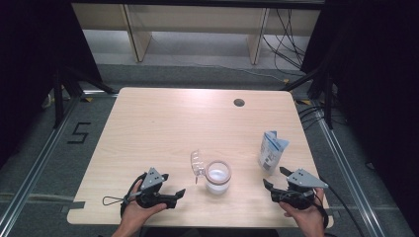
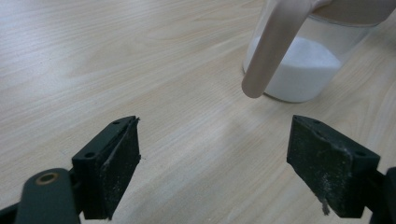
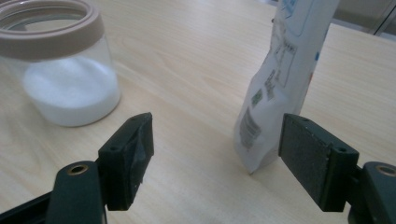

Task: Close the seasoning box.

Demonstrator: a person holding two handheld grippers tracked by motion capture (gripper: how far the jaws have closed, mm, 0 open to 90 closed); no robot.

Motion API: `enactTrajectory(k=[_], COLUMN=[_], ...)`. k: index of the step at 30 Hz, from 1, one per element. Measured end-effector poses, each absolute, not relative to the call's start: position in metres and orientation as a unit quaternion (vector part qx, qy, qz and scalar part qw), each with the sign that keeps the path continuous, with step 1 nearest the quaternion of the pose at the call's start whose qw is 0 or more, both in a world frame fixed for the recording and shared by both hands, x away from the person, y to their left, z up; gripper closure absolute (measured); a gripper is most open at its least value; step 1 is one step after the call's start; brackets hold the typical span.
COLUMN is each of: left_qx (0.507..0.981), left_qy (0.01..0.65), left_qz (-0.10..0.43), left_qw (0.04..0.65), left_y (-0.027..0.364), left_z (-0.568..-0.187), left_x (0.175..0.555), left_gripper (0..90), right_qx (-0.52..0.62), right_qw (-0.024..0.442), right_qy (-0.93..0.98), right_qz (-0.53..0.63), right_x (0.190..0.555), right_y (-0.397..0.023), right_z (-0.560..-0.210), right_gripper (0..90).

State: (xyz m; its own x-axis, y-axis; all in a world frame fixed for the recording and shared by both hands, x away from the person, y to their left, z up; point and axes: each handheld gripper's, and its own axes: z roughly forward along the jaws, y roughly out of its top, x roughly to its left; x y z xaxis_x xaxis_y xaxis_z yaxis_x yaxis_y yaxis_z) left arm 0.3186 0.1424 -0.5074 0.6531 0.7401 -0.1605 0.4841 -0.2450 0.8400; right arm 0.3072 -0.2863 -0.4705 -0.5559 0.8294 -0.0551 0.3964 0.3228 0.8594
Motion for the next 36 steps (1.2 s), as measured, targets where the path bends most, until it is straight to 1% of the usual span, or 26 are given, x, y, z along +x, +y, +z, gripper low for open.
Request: enactTrajectory(k=[1,2,3,4,7,12,13,15,17,19,21,22,23,26,28,29,30,32,33,34,35,36], left_qx=[0.782,0.783,0.779,0.777,0.777,0.774,0.775,0.775,0.773,0.764,0.77,0.766,0.762,0.761,0.754,0.759,0.757,0.758,0.755,0.755,0.757,0.757], left_qy=[0.389,0.387,0.395,0.397,0.399,0.401,0.399,0.402,0.401,0.413,0.403,0.406,0.402,0.392,0.391,0.383,0.382,0.37,0.367,0.363,0.353,0.353], left_qz=[0.14,0.14,0.136,0.137,0.139,0.142,0.147,0.144,0.145,0.128,0.131,0.129,0.127,0.132,0.135,0.137,0.134,0.142,0.145,0.143,0.152,0.152], left_qw=[0.467,0.467,0.468,0.468,0.468,0.469,0.467,0.466,0.469,0.479,0.478,0.482,0.491,0.499,0.51,0.509,0.514,0.518,0.523,0.527,0.529,0.529], left_y=[0.144,0.144,0.144,0.145,0.145,0.145,0.145,0.147,0.147,0.147,0.147,0.145,0.143,0.142,0.139,0.14,0.139,0.139,0.138,0.138,0.137,0.137], left_z=[-0.507,-0.507,-0.508,-0.508,-0.508,-0.508,-0.507,-0.507,-0.507,-0.506,-0.504,-0.503,-0.5,-0.496,-0.493,-0.49,-0.489,-0.485,-0.483,-0.482,-0.478,-0.478], left_x=[0.319,0.32,0.319,0.32,0.319,0.319,0.32,0.32,0.32,0.32,0.321,0.321,0.321,0.321,0.321,0.321,0.32,0.32,0.319,0.319,0.319,0.319], left_gripper=[16.7,16.7,16.7,16.7,16.7,16.7,16.7,16.7,16.7,18.9,22.1,22.1,26.4,34.0,38.1,38.1,42.8,48.3,48.3,50.8,58.5,62.2], right_qx=[0.398,0.393,0.411,0.396,0.393,0.386,0.39,0.407,0.411,0.401,0.403,0.403,0.399,0.403,0.405,0.403,0.4,0.414,0.403,0.409,0.406,0.406], right_qw=[0.244,0.249,0.236,0.243,0.235,0.241,0.251,0.237,0.236,0.24,0.244,0.244,0.248,0.242,0.242,0.243,0.239,0.234,0.249,0.239,0.238,0.238], right_qy=[0.772,0.777,0.774,0.781,0.783,0.788,0.784,0.78,0.777,0.78,0.779,0.779,0.778,0.778,0.778,0.779,0.78,0.775,0.776,0.776,0.778,0.778], right_qz=[0.431,0.424,0.419,0.416,0.42,0.415,0.412,0.411,0.414,0.416,0.413,0.413,0.418,0.417,0.415,0.414,0.418,0.416,0.416,0.417,0.417,0.417], right_x=[0.307,0.306,0.303,0.306,0.306,0.306,0.305,0.302,0.301,0.301,0.3,0.3,0.3,0.298,0.297,0.297,0.296,0.293,0.295,0.294,0.293,0.293], right_y=[-0.285,-0.286,-0.284,-0.286,-0.286,-0.286,-0.287,-0.287,-0.287,-0.289,-0.29,-0.29,-0.29,-0.289,-0.289,-0.289,-0.289,-0.287,-0.288,-0.287,-0.286,-0.286], right_z=[-0.472,-0.472,-0.472,-0.474,-0.474,-0.475,-0.475,-0.475,-0.474,-0.474,-0.474,-0.474,-0.474,-0.474,-0.474,-0.474,-0.474,-0.473,-0.473,-0.473,-0.473,-0.473], right_gripper=[27.3,27.3,27.2,27.3,27.3,27.3,27.3,27.5,27.6,27.7,28.1,28.1,28.3,28.4,28.7,28.8,29.5,29.7,29.8,30.0,30.5,30.5])
